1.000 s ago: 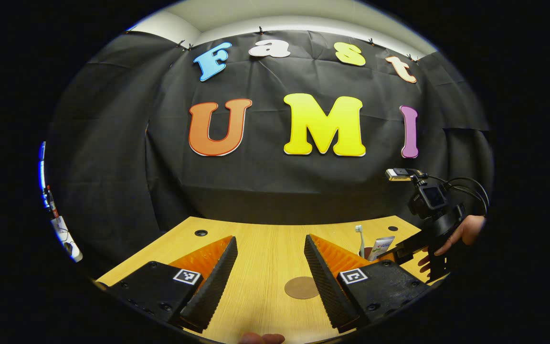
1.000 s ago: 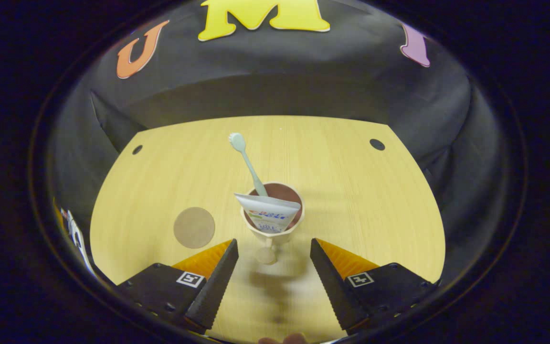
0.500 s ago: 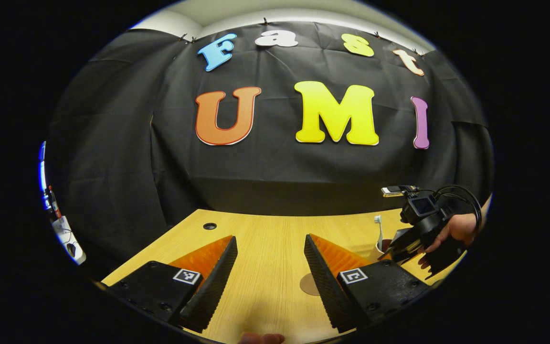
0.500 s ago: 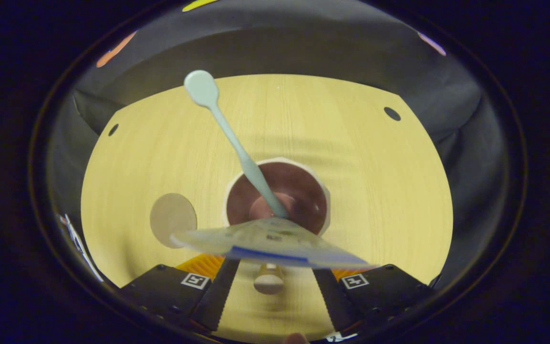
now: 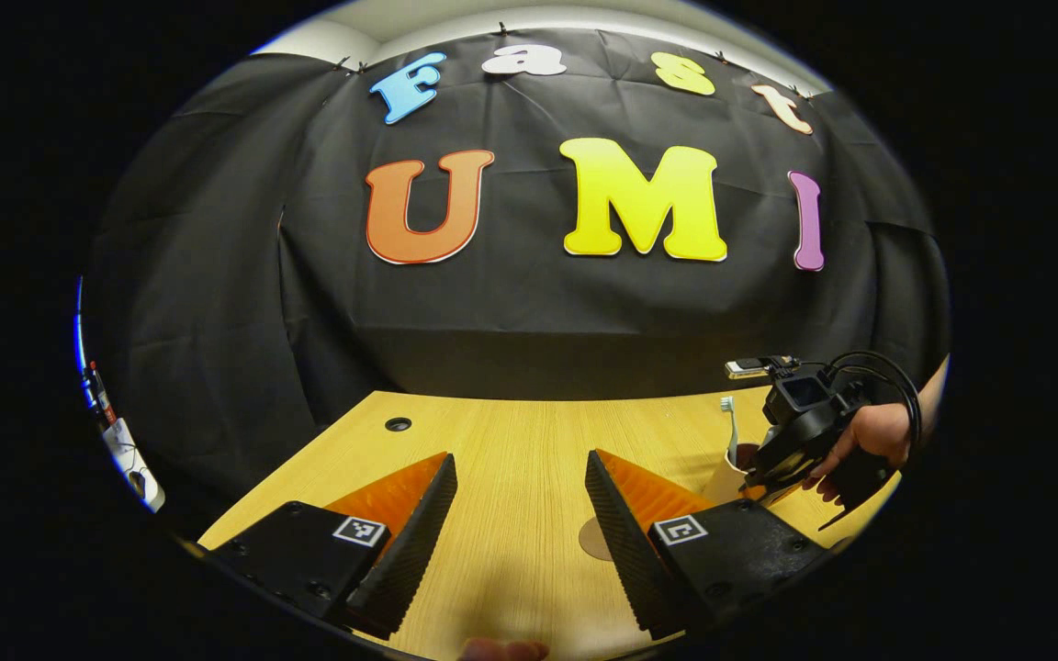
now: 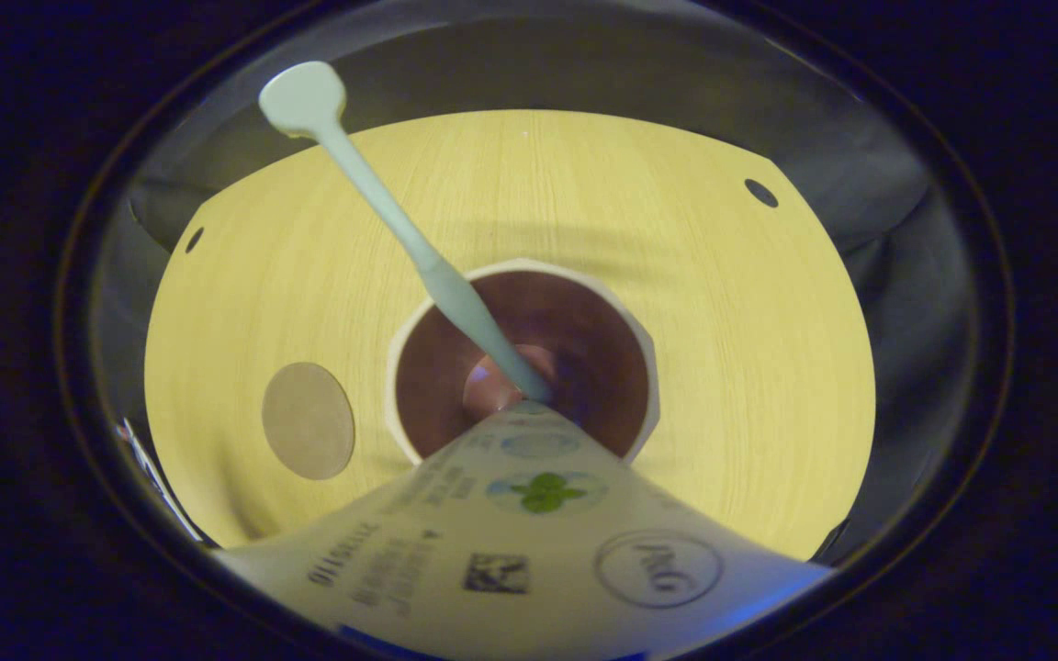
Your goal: Put the toothbrush and toothpaste on the desktop into the cup, then pick up the cup and place it on the coaster on the desktop.
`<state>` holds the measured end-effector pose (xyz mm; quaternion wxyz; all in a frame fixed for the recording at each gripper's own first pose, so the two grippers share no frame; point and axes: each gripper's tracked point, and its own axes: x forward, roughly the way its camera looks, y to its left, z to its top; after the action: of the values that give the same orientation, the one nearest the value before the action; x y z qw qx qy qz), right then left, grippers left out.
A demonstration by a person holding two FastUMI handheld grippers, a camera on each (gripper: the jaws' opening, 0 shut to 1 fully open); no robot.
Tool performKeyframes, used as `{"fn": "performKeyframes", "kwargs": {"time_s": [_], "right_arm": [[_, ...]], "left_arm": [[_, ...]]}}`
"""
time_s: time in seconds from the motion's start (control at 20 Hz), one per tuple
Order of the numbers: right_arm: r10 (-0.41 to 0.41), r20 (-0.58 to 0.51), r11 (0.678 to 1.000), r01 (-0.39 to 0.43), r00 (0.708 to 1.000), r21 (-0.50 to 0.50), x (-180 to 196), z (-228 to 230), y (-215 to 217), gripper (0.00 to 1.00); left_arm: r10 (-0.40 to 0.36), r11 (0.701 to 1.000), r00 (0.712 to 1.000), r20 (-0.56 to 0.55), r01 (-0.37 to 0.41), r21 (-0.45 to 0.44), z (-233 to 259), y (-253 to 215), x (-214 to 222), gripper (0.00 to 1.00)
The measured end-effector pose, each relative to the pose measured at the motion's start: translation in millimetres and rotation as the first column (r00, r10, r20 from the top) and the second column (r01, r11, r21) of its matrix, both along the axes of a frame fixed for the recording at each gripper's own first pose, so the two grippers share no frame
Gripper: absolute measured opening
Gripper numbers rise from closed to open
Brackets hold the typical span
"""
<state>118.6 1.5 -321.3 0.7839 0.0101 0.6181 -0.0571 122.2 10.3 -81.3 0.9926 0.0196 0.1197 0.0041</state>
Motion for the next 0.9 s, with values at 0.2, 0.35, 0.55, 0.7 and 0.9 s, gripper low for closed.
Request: {"fn": "performKeyframes", "kwargs": {"time_s": [0.2,0.35,0.55,0.7,0.9], "right_arm": [[0.035,0.014,0.999,-0.035,0.999,0.0,2,6,9,0.83],[0.092,0.062,0.996,-0.093,0.994,0.014,8,25,38,0.82],[0.183,0.097,0.981,-0.189,0.978,0.05,15,36,94,0.82],[0.244,0.087,0.966,-0.25,0.966,0.065,7,33,128,0.81],[0.28,0.071,0.957,-0.284,0.957,0.055,1,22,147,0.81]], "left_arm": [[-0.004,1.0,1.0,-0.009,0.004,-0.007,0,2,-6,0.9],[0.006,1.0,1.0,-0.012,-0.006,-0.005,1,11,-11,0.9],[0.039,0.999,0.999,-0.013,-0.039,-0.006,4,27,-20,0.9],[0.071,0.997,0.997,-0.014,-0.071,-0.004,5,42,-30,0.9],[0.109,0.994,0.994,-0.026,-0.109,0.011,2,60,-48,0.9]]}}
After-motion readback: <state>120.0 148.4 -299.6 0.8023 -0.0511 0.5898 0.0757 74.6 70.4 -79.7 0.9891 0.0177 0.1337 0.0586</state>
